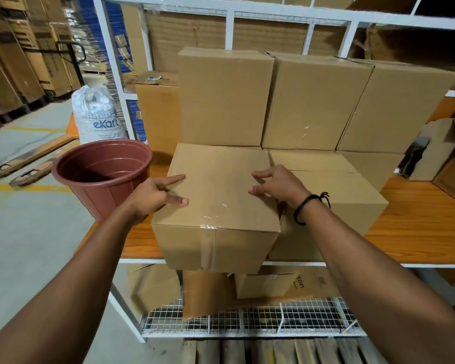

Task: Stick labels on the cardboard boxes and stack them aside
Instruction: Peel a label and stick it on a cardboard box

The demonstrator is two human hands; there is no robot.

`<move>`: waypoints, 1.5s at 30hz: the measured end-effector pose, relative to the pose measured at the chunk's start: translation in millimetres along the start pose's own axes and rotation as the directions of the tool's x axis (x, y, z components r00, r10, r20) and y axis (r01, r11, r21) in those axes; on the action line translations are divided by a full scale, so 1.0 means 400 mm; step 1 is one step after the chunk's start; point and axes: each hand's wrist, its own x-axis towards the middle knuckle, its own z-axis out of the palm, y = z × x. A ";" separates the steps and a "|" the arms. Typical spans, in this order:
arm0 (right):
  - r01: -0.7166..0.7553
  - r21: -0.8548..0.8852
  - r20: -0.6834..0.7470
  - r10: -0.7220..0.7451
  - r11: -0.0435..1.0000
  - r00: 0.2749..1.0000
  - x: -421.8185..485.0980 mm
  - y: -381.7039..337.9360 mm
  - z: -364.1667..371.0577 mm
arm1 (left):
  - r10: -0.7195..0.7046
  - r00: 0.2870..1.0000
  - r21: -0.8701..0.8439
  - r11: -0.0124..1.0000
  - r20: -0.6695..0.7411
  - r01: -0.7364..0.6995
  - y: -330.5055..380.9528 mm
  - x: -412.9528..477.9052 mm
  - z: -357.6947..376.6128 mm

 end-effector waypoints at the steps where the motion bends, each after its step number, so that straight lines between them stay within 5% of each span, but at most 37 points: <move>1: -0.007 0.010 -0.002 0.007 1.000 1.000 0.010 0.002 0.009 | -0.002 1.000 -0.010 1.000 -0.006 0.002 0.001 0.007 0.000; 10: -0.026 0.066 -0.033 0.028 0.998 0.999 0.087 0.030 0.083 | -0.088 0.996 -0.061 0.994 -0.025 0.086 -0.014 0.064 -0.015; 18: 0.014 0.058 -0.141 -0.006 0.998 0.990 -0.002 0.014 0.083 | 0.095 0.981 -0.155 0.981 -0.168 -0.121 -0.044 -0.006 0.012; 20: 0.117 -0.042 -0.207 -0.123 0.992 0.970 -0.091 0.041 0.103 | 0.296 0.904 0.052 0.954 -0.309 -0.294 -0.107 -0.053 0.017; 23: 0.344 -0.154 -0.231 -0.372 0.926 0.899 -0.189 0.134 0.174 | 0.557 0.808 0.474 0.774 -0.194 -0.420 -0.222 -0.110 0.048; 26: 0.497 -0.291 -0.233 -0.564 0.818 0.792 -0.183 0.230 0.224 | 0.561 0.818 0.564 0.720 -0.130 -0.405 -0.283 -0.120 0.084; 29: 0.541 -0.353 -0.166 -0.620 0.763 0.767 -0.158 0.262 0.249 | 0.584 0.809 0.607 0.668 -0.068 -0.431 -0.311 -0.100 0.094; 45: 0.350 -0.301 -0.136 -0.404 0.887 0.905 -0.138 0.191 0.221 | 0.561 0.823 0.669 0.645 -0.087 -0.369 -0.241 -0.063 0.080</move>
